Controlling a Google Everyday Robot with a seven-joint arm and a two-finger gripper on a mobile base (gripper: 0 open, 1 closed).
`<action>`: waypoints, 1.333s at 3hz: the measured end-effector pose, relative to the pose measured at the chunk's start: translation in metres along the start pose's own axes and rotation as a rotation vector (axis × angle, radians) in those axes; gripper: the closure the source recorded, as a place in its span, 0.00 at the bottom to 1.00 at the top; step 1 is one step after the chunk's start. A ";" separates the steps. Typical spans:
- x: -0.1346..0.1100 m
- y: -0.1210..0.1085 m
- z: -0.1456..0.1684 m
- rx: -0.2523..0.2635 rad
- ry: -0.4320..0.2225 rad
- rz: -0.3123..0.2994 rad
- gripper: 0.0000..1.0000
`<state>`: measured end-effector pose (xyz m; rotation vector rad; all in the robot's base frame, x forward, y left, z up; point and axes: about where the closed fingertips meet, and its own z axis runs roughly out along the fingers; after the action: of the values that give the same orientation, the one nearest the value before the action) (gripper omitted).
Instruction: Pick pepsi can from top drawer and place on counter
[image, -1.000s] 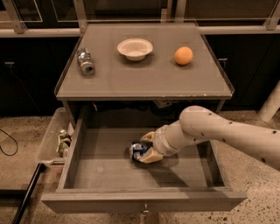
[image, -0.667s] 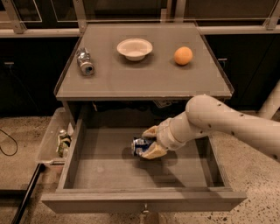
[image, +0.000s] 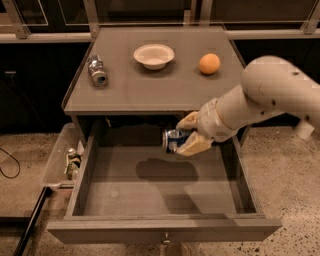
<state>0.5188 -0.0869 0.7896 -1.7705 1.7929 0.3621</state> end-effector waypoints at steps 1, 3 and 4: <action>-0.003 -0.028 -0.060 0.070 0.028 0.016 1.00; -0.005 -0.030 -0.060 0.075 0.027 0.008 1.00; -0.016 -0.062 -0.063 0.102 0.006 -0.050 1.00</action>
Offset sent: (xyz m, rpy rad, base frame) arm 0.0104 -0.0293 0.0425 -0.0192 -0.0310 -0.0508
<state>0.5653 -0.1147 0.8618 -1.7436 1.7362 0.2412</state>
